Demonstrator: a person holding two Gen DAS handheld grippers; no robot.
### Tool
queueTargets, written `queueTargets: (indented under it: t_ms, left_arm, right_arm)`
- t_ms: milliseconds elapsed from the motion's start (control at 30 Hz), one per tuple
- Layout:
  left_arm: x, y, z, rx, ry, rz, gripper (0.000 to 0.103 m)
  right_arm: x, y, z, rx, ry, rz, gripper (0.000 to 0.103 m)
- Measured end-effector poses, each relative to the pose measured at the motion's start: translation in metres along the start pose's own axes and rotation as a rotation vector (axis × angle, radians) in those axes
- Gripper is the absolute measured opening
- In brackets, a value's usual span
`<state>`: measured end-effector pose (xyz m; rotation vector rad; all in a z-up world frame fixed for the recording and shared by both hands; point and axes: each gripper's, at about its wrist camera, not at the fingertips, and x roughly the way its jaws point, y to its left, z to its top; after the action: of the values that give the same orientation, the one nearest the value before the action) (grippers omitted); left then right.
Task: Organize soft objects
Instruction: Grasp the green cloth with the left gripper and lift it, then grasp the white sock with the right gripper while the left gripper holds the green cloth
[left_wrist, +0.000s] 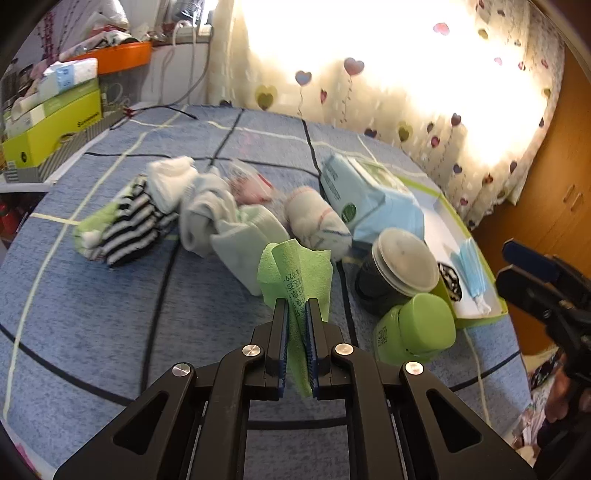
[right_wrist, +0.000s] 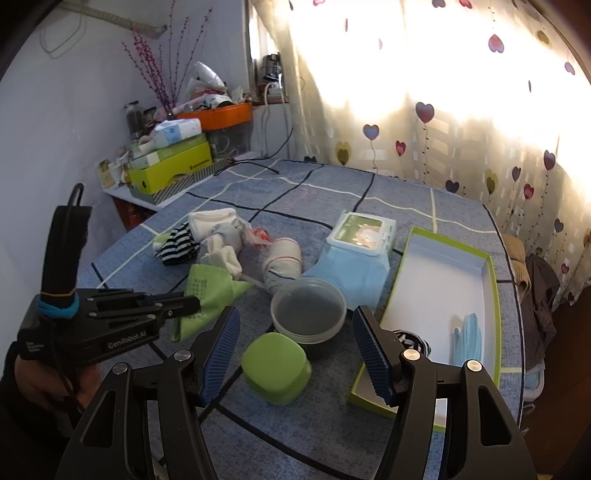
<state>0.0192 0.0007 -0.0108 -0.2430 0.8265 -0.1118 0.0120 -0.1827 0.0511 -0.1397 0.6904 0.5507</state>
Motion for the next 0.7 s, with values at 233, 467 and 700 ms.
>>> queueTargets:
  t_ms: [233, 467, 700]
  left_arm:
    - [-0.018, 0.029, 0.004, -0.065, -0.052, 0.025, 0.009]
    - [-0.020, 0.061, 0.004, -0.140, -0.073, 0.061, 0.009]
    - [-0.019, 0.087, 0.004, -0.193, -0.083, 0.076, 0.009]
  right_arm:
    - [0.016, 0.020, 0.011, -0.046, 0.018, 0.027, 0.064]
    - [0.052, 0.044, 0.025, -0.089, 0.070, 0.067, 0.064]
    - [0.098, 0.074, 0.039, -0.155, 0.152, 0.094, 0.064]
